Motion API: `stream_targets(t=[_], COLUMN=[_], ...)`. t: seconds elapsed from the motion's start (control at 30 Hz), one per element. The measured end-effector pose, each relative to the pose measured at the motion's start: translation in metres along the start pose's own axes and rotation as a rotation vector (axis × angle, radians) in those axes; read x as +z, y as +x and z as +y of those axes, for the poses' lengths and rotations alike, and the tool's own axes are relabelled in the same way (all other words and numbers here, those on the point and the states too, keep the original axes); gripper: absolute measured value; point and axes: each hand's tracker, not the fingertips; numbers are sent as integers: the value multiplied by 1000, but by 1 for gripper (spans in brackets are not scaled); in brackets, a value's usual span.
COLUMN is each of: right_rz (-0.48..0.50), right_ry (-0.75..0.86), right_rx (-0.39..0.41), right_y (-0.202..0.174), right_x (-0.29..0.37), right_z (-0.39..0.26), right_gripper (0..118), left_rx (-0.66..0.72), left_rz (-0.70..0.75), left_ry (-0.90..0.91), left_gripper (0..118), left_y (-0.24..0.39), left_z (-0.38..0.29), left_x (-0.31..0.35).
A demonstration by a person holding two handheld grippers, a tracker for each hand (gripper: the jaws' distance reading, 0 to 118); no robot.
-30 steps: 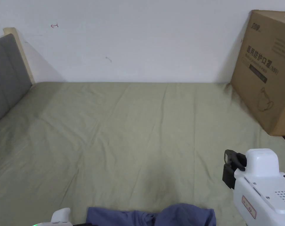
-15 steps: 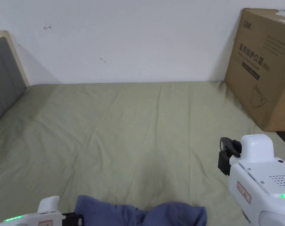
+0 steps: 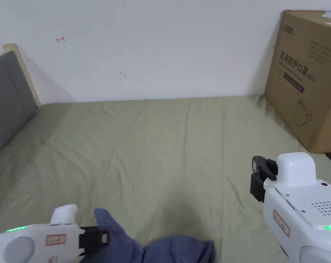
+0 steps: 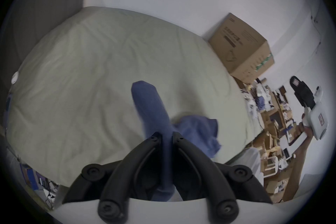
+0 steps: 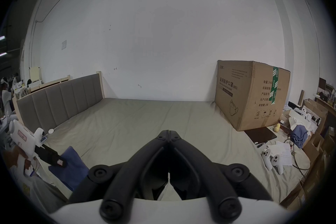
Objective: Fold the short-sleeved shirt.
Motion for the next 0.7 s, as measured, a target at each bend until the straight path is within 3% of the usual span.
stream_targets(t=[0.3, 0.5, 0.63, 0.67, 0.7], right_rz=[-17, -30, -43, -46, -44], right_ry=[7, -11, -21, -24, -27], right_rx=[-23, -18, -26, -28, -31], right_y=[20, 30, 35, 37, 38], right_x=[11, 15, 17, 17, 18], right_z=[-4, -12, -16, -16, -17], right_gripper=[0, 0, 0, 0, 0], left_rx=[-111, -202, -175, -173, -145], left_rz=[-69, 78, 93, 97, 79], left_ry=[-174, -301, -330, -329, -320], left_gripper=[9, 9, 10, 13, 26], left_y=[103, 133, 141, 142, 141], left_z=[-8, -38, -55, -56, -56], left_x=[-103, -185, -211, -213, -211])
